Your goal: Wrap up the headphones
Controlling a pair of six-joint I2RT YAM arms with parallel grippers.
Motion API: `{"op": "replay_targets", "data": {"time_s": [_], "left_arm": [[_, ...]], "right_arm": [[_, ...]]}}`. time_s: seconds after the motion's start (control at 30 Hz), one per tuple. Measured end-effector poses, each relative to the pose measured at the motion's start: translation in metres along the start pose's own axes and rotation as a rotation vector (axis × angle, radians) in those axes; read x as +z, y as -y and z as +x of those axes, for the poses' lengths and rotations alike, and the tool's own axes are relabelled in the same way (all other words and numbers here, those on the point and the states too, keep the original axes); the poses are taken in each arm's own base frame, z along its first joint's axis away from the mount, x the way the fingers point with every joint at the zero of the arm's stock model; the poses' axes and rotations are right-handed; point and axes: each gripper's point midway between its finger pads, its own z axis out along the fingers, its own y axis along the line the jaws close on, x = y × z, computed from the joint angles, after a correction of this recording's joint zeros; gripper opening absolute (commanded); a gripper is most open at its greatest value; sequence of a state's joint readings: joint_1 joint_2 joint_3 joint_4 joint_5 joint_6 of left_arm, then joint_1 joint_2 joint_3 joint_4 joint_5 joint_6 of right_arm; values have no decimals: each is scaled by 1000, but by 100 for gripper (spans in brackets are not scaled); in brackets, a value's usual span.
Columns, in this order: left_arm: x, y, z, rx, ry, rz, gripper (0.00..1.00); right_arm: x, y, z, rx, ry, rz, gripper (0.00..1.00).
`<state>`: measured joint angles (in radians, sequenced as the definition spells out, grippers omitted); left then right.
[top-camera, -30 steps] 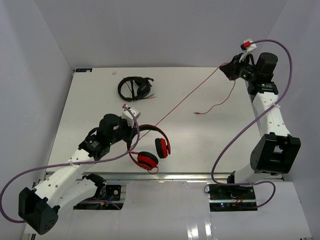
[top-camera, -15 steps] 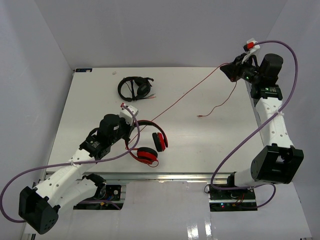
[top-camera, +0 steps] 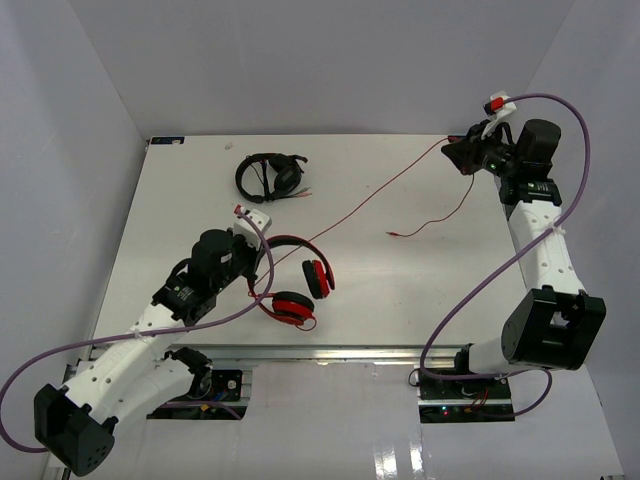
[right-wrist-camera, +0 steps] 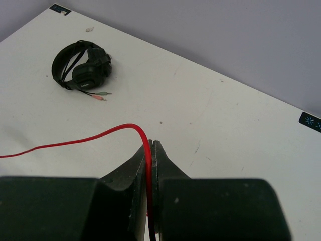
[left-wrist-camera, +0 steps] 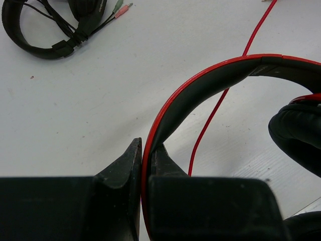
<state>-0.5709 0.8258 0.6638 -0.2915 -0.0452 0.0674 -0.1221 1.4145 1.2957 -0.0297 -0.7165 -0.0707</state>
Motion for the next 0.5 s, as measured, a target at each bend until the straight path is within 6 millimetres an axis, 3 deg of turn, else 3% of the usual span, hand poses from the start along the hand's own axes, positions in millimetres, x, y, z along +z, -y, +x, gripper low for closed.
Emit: {"op": "replay_targets", "data": {"time_s": [0.2,0.33,0.5], "left_arm": [[4,-2,26,28,-51,-10,0],[9,-9,48,48,-93,-56,0],[19,-22,52,58,-111,-129,0]], "right_arm": [[-7,-3,-7,9,16,-7,8],[-16,-23,-9,32,28,-58,8],[-29,-47,-23,53,56,-118,8]]}}
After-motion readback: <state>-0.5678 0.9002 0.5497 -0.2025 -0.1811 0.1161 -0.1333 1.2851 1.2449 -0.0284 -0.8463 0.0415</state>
